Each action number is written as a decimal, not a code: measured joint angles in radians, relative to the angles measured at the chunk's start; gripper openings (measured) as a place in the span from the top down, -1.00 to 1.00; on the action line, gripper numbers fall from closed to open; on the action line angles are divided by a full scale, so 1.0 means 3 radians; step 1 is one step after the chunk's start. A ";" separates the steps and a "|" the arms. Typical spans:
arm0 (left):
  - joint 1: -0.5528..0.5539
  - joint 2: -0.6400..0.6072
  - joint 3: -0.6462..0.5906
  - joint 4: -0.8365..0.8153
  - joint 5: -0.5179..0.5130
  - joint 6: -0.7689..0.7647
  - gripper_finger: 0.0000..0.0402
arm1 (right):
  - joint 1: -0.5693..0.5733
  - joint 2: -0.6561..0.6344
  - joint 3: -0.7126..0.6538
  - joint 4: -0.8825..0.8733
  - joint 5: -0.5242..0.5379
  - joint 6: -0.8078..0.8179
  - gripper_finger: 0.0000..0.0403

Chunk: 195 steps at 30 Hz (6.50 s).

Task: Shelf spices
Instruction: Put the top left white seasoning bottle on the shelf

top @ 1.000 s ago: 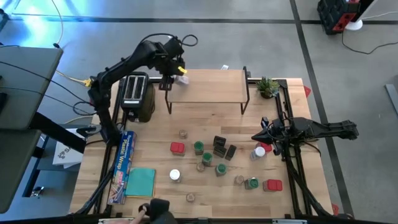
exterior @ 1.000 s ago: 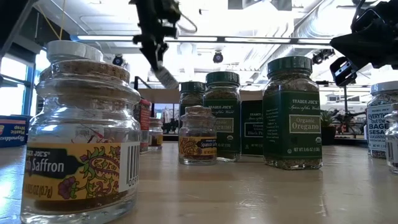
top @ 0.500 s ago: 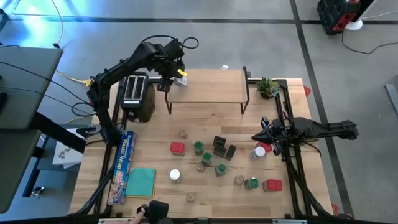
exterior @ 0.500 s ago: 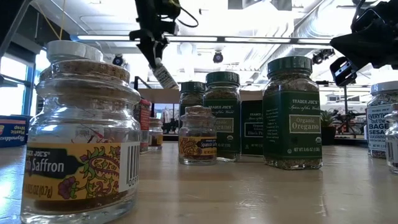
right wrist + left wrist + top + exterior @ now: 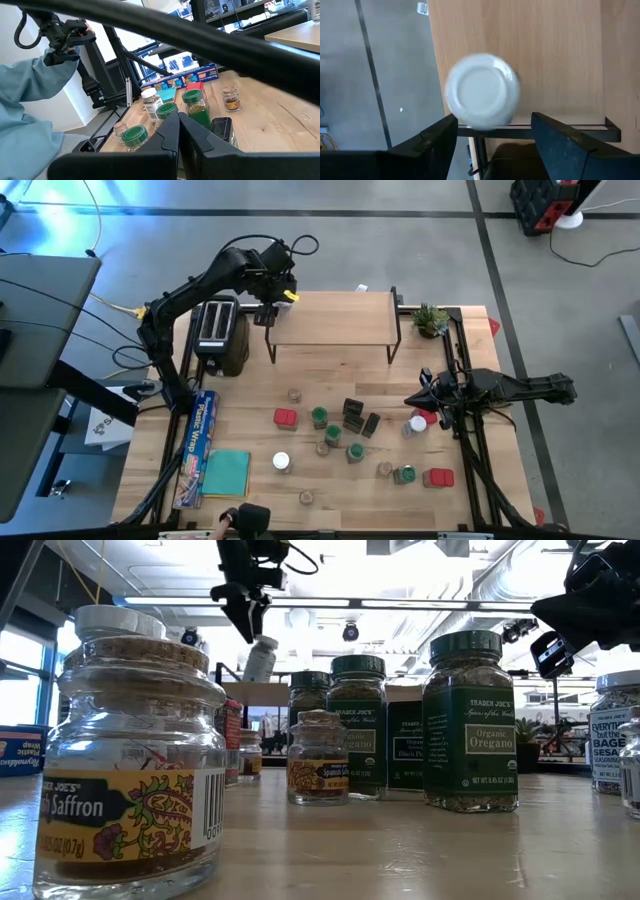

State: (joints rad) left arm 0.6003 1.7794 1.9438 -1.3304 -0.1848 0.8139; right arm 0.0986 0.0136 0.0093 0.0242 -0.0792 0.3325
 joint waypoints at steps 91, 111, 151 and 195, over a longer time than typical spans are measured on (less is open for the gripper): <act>0.0128 -0.0887 -0.3498 0.6000 0.2556 -0.2071 0.02 | 0.0000 0.0000 0.0000 0.0000 0.0001 0.0001 1.00; 0.0128 -0.0730 -0.3491 0.5928 0.2434 -0.1994 -0.02 | 0.0000 0.0000 0.0001 0.0000 0.0000 0.0001 1.00; 0.0098 -0.0717 -0.3562 0.6477 0.2405 -0.2119 0.02 | 0.0000 0.0000 0.0000 0.0000 0.0001 0.0000 1.00; -0.0939 -0.0341 -0.3916 0.7566 -0.0985 -0.2194 -0.11 | 0.0000 0.0000 0.0001 0.0000 0.0000 0.0000 1.00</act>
State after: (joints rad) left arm 0.3186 1.6770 0.7689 0.9394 -0.4804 0.1556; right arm 0.0986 0.0135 0.0097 0.0242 -0.0792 0.3325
